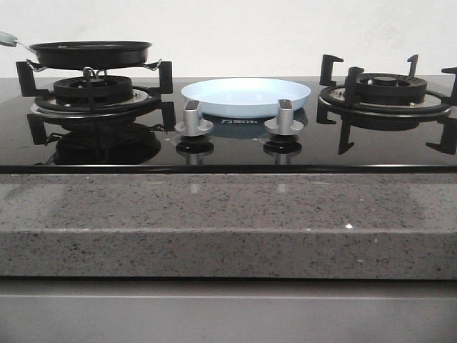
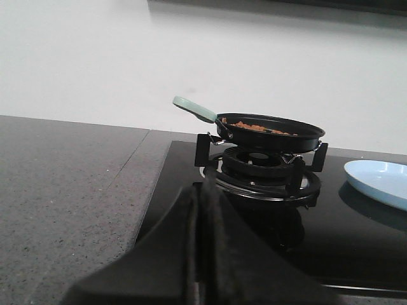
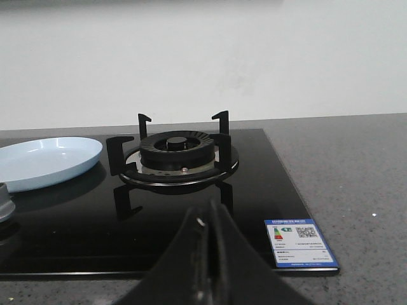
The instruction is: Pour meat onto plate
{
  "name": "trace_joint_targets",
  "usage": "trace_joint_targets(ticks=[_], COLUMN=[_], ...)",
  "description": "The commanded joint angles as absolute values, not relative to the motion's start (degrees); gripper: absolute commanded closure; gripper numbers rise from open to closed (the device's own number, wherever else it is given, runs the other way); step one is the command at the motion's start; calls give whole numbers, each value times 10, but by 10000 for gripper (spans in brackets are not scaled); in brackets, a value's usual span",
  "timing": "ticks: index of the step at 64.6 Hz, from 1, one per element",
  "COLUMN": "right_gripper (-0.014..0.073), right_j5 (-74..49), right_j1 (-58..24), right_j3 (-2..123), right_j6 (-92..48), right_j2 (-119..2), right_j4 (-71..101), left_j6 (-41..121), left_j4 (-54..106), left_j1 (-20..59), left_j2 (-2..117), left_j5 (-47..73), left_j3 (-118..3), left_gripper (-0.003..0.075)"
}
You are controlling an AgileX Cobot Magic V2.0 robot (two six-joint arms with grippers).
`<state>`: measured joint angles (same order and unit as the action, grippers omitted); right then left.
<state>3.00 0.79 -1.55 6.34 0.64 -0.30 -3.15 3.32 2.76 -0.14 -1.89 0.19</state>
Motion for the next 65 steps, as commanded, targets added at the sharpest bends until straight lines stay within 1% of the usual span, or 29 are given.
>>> trace_joint_targets(ticks=[1, 19, 28, 35, 42, 51, 65], right_gripper=[662, 662, 662, 662, 662, 662, 662], right_j5=[80, 81, 80, 66, 0, -98, -208], right_j1=[12, 12, 12, 12, 12, 12, 12], right_j3=[-12, -12, -12, 0, 42, 131, 273], right_j6=[61, 61, 61, 61, 61, 60, 44], right_j2=[16, 16, 16, 16, 16, 5, -84], right_j4=[-12, -12, -12, -11, -11, -11, -11], left_j6=[-33, -33, -33, -33, -33, -33, -33], left_j4=[38, 38, 38, 42, 60, 60, 60], left_j1=[29, 29, 29, 29, 29, 29, 29], left_j2=[-11, -11, -11, -11, -9, 17, 124], left_j5=[-62, -62, -93, -88, -43, 42, 170], left_j3=[5, 5, 5, -21, -77, -171, -309], left_gripper=[741, 741, 741, 741, 741, 741, 741])
